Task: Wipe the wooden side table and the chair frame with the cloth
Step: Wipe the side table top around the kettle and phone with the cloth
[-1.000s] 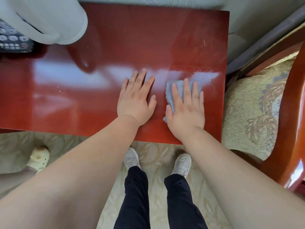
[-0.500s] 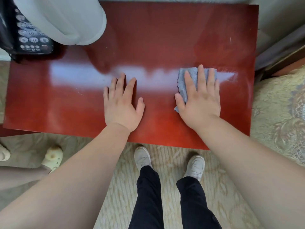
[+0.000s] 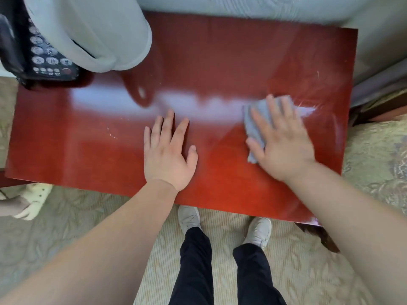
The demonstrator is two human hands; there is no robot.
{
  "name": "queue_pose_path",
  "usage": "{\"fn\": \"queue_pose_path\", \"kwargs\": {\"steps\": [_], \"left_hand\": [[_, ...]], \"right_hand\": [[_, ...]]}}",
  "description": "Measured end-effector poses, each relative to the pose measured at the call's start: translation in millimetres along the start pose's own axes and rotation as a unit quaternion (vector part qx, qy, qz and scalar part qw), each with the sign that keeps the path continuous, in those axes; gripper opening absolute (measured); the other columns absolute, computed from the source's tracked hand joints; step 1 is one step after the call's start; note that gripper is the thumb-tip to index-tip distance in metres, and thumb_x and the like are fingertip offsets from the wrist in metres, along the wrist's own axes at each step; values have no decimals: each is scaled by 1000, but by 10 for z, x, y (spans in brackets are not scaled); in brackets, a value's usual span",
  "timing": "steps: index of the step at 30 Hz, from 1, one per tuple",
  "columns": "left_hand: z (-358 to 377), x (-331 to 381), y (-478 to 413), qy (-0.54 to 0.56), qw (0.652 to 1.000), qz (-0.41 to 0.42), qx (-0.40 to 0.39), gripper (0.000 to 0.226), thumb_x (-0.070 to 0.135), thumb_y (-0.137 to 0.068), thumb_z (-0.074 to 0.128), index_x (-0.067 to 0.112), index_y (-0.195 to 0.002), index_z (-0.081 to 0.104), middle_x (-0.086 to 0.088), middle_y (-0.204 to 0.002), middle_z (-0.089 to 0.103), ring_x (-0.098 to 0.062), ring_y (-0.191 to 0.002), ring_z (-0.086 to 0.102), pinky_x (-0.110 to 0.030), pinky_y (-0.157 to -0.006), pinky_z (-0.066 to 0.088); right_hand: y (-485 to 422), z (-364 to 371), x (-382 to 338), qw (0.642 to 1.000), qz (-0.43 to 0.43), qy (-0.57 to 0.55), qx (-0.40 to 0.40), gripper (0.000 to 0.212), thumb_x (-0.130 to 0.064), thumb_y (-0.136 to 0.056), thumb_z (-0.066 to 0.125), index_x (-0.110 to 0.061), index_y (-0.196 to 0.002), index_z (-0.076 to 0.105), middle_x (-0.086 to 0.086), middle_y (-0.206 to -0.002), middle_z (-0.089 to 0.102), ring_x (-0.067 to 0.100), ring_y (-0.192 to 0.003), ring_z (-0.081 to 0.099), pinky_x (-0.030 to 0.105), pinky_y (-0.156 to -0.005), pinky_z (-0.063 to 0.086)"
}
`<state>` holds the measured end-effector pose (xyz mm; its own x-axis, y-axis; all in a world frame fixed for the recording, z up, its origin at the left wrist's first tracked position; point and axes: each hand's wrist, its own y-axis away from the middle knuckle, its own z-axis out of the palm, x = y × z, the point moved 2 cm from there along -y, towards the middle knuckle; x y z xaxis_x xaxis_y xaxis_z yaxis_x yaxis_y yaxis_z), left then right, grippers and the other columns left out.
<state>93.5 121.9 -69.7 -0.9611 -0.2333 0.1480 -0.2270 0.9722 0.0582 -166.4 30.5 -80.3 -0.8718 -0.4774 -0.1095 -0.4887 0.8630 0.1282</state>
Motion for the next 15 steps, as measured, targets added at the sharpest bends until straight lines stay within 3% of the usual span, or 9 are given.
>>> {"fn": "queue_pose_path", "kwargs": {"steps": [2,4,6,8,11,13,15], "left_hand": [[6,5,-2,3,1000,2,0,67,44,-93,50,28,-157,43,-6,-171,27,-33,-158,22,-55,-129,12],[10,1,-9,5,1000,3,1,67,44,-93,49,28,-157,43,-6,-171,28,-33,-158,22,-54,-129,12],[7,-4,-5,3,1000,3,3,66,44,-93,49,27,-157,44,-7,-171,29,-33,-158,22,-54,-129,12],[11,-6,-1,6,1000,4,5,66,44,-93,49,27,-157,44,-7,-170,29,-33,-158,23,-54,-129,12],[15,-11,2,11,1000,8,10,66,43,-93,50,26,-156,45,-8,-170,30,-34,-157,24,-55,-129,12],[15,-6,3,8,1000,5,6,66,43,-93,49,26,-156,44,-8,-170,30,-33,-158,23,-55,-129,12],[13,4,0,4,1000,1,-1,66,44,-93,48,27,-157,43,-7,-170,29,-33,-158,21,-55,-129,11]], "right_hand": [[-235,-69,111,993,117,-17,-24,73,-57,-101,35,-27,-165,20,15,-173,8,41,-159,3,56,-129,7],[-285,-78,-30,987,154,-22,-29,72,-57,-101,31,-28,-165,15,14,-174,3,40,-159,-2,56,-129,3],[-113,-47,-314,996,83,-24,-25,72,-56,-100,35,-27,-165,22,14,-173,8,41,-159,1,57,-128,6],[254,34,-617,998,-39,-28,-29,72,-55,-99,45,-27,-163,29,13,-173,15,40,-160,5,58,-128,10],[795,142,-879,981,-183,-31,-53,72,-55,-98,50,-30,-162,31,9,-173,17,36,-160,8,57,-128,14],[889,180,-835,969,-239,-30,-52,70,-56,-99,51,-32,-162,32,8,-172,19,35,-160,12,56,-128,16],[695,172,-635,975,-218,-28,-41,69,-56,-98,52,-31,-160,35,9,-171,23,36,-159,17,57,-127,19]]}}
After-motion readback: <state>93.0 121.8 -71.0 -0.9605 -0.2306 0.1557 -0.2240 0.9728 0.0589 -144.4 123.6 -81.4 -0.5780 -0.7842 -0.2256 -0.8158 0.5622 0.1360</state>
